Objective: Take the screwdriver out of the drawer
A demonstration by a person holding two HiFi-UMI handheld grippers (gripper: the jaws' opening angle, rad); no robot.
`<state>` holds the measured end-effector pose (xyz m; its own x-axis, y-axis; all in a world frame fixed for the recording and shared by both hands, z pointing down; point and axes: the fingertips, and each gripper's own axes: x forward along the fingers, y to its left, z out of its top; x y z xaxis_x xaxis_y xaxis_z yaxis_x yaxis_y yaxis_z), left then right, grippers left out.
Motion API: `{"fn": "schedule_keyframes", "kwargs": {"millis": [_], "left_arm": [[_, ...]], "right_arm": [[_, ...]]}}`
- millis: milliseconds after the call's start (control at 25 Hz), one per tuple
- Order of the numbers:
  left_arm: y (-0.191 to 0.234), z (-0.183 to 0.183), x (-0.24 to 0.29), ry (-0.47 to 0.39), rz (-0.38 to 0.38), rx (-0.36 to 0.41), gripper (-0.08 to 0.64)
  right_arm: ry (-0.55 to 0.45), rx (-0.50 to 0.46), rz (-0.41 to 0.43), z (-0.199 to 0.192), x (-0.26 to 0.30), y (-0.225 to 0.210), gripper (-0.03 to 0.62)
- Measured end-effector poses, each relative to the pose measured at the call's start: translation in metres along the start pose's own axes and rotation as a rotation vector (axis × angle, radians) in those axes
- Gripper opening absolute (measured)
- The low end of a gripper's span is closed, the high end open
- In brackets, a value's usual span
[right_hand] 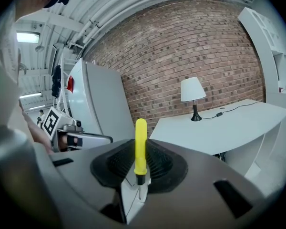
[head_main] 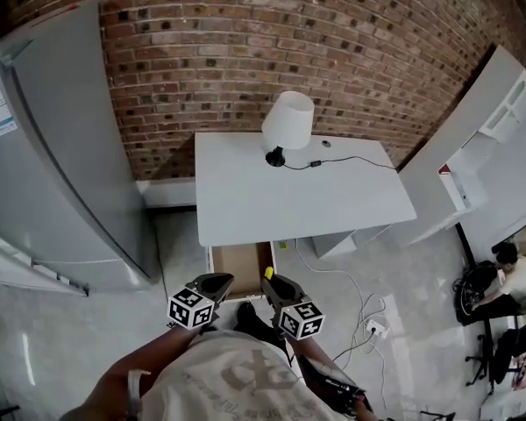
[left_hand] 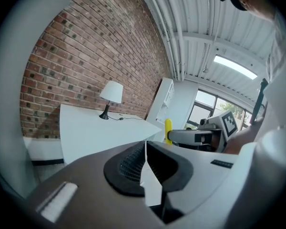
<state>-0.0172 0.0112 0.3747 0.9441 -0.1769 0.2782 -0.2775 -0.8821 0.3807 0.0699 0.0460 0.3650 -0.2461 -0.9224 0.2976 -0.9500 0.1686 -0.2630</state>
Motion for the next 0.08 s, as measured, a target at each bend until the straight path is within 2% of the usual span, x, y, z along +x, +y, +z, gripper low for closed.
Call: {"fn": "schedule_keyframes", "kwargs": {"millis": [80], "left_arm": [[0.0017,-0.0012,0.0010,0.001,0.002,-0.004,0.014]], "right_arm": [[-0.005,-0.001,-0.001,0.0003,-0.0002,-0.0007,0.061]]}}
